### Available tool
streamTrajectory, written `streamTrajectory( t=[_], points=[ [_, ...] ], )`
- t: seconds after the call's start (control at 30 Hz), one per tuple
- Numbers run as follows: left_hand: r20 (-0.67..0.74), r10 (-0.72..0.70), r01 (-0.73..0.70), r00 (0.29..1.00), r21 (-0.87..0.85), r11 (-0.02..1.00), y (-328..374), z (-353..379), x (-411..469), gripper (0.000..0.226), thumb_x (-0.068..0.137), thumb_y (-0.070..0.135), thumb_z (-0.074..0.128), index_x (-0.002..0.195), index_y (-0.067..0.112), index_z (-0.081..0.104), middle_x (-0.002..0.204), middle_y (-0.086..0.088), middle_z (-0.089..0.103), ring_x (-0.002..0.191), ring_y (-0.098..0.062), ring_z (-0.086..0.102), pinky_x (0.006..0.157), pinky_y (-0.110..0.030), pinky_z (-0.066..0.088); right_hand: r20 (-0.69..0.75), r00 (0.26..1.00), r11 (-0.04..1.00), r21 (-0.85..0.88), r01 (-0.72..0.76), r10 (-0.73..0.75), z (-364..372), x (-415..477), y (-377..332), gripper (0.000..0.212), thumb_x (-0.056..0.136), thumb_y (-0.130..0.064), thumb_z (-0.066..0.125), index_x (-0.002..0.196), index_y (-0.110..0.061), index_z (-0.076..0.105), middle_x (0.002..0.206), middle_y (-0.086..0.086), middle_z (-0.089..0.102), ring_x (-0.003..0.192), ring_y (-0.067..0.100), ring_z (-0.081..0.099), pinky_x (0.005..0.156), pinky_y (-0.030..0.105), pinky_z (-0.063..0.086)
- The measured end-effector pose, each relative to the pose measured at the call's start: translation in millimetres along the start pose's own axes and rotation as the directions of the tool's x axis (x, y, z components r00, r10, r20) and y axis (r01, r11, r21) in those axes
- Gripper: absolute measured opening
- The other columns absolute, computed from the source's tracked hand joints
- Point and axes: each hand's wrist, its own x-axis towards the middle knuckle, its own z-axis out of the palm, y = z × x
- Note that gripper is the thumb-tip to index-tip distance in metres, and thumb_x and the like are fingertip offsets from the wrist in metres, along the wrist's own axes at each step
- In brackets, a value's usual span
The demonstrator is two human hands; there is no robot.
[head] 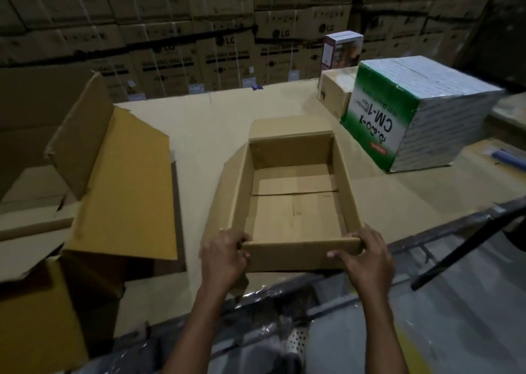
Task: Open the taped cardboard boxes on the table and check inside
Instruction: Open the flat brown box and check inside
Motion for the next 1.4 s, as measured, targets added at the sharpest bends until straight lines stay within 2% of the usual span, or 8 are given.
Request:
streamTrajectory(
  t=[0.17,0.33,0.43,0.73,0.93,1.07,1.2,1.4],
  points=[
    [-0.113,0.069,-0.079,0.991,-0.091,0.993,-30.2,-19.4,-45.7,0.036,0.062,0.012,0.09,0.091,0.032,0.08,0.091,0.003,0.076,0.079,-0.026,0.073,0.064,-0.036,0.058,-0.094,0.995,0.998,0.059,0.029,-0.024,-6.9,-66.5,-11.5,0.054,0.05,-0.027,0.103,0.088,-0.03,0.065,0.122,0.009,0.071,0.11,0.034,0.066,0.081,0.046,0.057],
    [-0.26,0.179,-0.208,0.949,-0.089,0.974,-28.3,-60.9,-48.9,0.039,0.061,0.003,0.09,0.088,0.029,0.08,0.086,0.008,0.075,0.079,-0.019,0.073,0.063,-0.028,0.054,-0.19,0.982,0.982,0.18,0.055,-0.02,-18.2,-79.5,-48.0,0.054,0.05,-0.021,0.102,0.088,-0.029,0.064,0.12,0.007,0.07,0.119,0.03,0.063,0.086,0.036,0.051],
    [-0.334,0.248,-0.292,0.909,-0.088,0.952,-25.4,-90.9,-42.0,0.04,0.061,0.0,0.089,0.089,0.027,0.08,0.086,0.009,0.076,0.078,-0.018,0.073,0.059,-0.028,0.055,-0.259,0.964,0.974,0.199,0.113,-0.059,-25.7,-80.7,-71.0,0.055,0.051,-0.021,0.101,0.091,-0.029,0.065,0.117,0.006,0.07,0.117,0.032,0.064,0.087,0.047,0.056],
    [-0.546,0.394,-0.463,0.739,0.012,0.886,-43.3,-238.7,-17.7,0.038,0.071,0.006,0.084,0.104,0.024,0.079,0.108,0.005,0.076,0.117,-0.02,0.066,0.089,-0.024,0.046,-0.471,0.862,0.919,0.224,0.323,-0.188,-24.7,-81.1,-206.2,0.062,0.061,-0.03,0.096,0.113,-0.034,0.062,0.13,0.003,0.067,0.12,0.028,0.065,0.089,0.057,0.057],
    [-0.654,0.367,-0.468,0.661,0.022,0.884,-111.1,-347.5,-3.0,0.036,0.074,0.006,0.081,0.107,0.021,0.078,0.109,0.003,0.075,0.11,-0.001,0.057,0.097,-0.027,0.048,-0.526,0.804,0.867,0.221,0.446,-0.279,15.0,-103.8,-331.5,0.058,0.066,-0.041,0.09,0.116,-0.024,0.067,0.125,0.004,0.069,0.113,0.026,0.066,0.082,0.052,0.059],
    [-0.701,0.369,-0.447,0.611,0.08,0.891,-164.5,-423.0,9.7,0.036,0.076,0.007,0.078,0.11,0.02,0.077,0.11,0.0,0.074,0.106,-0.008,0.061,0.093,-0.027,0.049,-0.555,0.751,0.814,0.209,0.542,-0.358,41.7,-115.5,-418.7,0.06,0.071,-0.052,0.08,0.122,-0.026,0.064,0.128,0.001,0.067,0.115,0.023,0.065,0.077,0.052,0.061],
    [-0.727,0.378,-0.441,0.574,0.114,0.89,-222.6,-485.1,29.0,0.035,0.079,0.013,0.073,0.113,0.024,0.075,0.11,0.003,0.072,0.1,-0.017,0.067,0.086,-0.046,0.058,-0.57,0.711,0.768,0.202,0.607,-0.412,72.9,-123.5,-500.9,0.059,0.073,-0.041,0.084,0.125,-0.026,0.063,0.132,0.001,0.065,0.116,0.021,0.064,0.079,0.05,0.062],
    [-0.785,0.321,-0.43,0.53,0.077,0.899,-300.1,-543.5,44.3,0.039,0.075,0.011,0.074,0.11,0.028,0.076,0.106,0.009,0.072,0.091,-0.015,0.068,0.078,-0.043,0.059,-0.535,0.694,0.726,0.198,0.658,-0.482,120.9,-137.5,-587.1,0.059,0.072,-0.034,0.088,0.125,-0.025,0.064,0.134,0.004,0.065,0.119,0.025,0.064,0.085,0.039,0.058]
  ],
)
